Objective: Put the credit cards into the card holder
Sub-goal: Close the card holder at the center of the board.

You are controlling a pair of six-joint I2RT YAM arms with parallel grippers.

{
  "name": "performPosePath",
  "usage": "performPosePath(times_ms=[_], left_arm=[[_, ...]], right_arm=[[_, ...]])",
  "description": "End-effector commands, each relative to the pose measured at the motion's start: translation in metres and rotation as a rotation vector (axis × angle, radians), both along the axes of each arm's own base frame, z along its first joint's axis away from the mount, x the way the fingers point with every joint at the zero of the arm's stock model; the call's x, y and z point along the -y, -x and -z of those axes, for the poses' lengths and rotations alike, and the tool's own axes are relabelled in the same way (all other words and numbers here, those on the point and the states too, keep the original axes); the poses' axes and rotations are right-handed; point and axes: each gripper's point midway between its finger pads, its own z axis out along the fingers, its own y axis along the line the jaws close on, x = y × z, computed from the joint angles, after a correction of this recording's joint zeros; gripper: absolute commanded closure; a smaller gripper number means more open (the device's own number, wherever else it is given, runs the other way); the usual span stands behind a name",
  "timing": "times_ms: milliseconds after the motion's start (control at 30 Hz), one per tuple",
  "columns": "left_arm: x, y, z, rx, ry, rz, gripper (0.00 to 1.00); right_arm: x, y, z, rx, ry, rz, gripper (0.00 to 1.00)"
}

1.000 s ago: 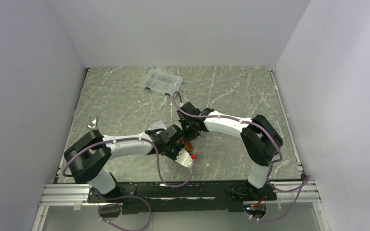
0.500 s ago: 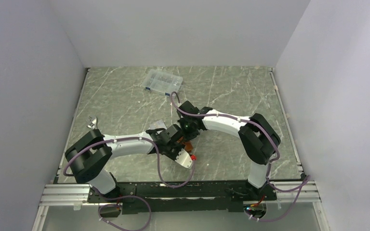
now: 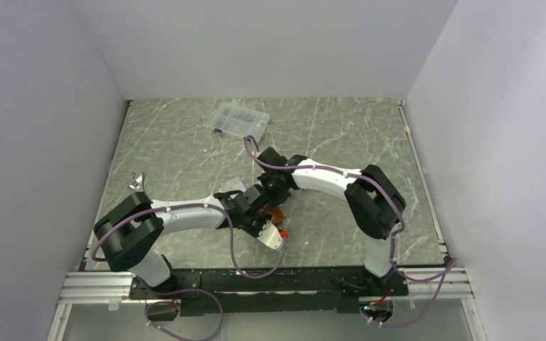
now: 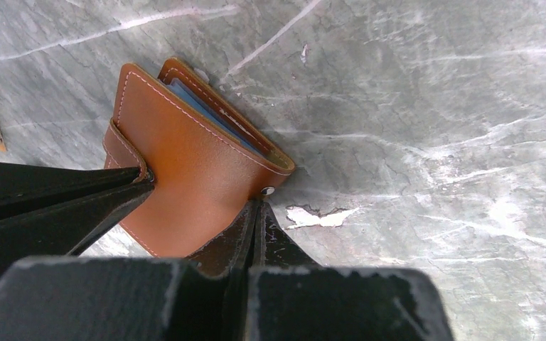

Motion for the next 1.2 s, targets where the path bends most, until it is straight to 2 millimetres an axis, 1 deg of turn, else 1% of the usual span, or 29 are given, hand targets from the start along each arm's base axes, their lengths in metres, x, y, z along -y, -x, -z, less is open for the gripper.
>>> performPosePath(times_ms=[0,200,367,467,600,733,933,1067,1167], left_arm=[[-0.003,0.021,0.009,-0.073,-0.005,0.053,0.98],[-0.004,0.021,0.008,-0.077,-0.01,0.042,0.98],[-0.005,0.018,0.006,-0.074,-0.009,0.032,0.99],[-0.005,0.015,0.001,-0.081,-0.001,0.018,0.99],[-0.005,0.011,-0.01,-0.08,0.022,-0.002,0.98],[-0.005,0.006,-0.024,-0.117,0.053,-0.044,0.97],[-0.004,-0.002,-0.043,-0.135,0.102,-0.082,0.97],[-0.003,-0.009,-0.056,-0.131,0.127,-0.108,0.95],[-0.007,-0.014,-0.065,-0.144,0.144,-0.151,0.91]], right_arm=[[0.015,0.037,0.06,-0.123,0.148,-0.056,1.0],[0.032,0.046,0.076,-0.139,0.221,-0.047,1.0],[0.042,0.056,0.09,-0.166,0.228,-0.021,1.0],[0.047,0.061,0.095,-0.18,0.222,0.002,1.0],[0.057,0.068,0.105,-0.192,0.232,0.031,1.0],[0.066,0.076,0.117,-0.209,0.262,0.039,1.0],[0.089,0.091,0.133,-0.236,0.355,0.045,1.0],[0.104,0.1,0.14,-0.235,0.419,0.053,1.0],[0.11,0.105,0.141,-0.236,0.432,0.078,1.0]])
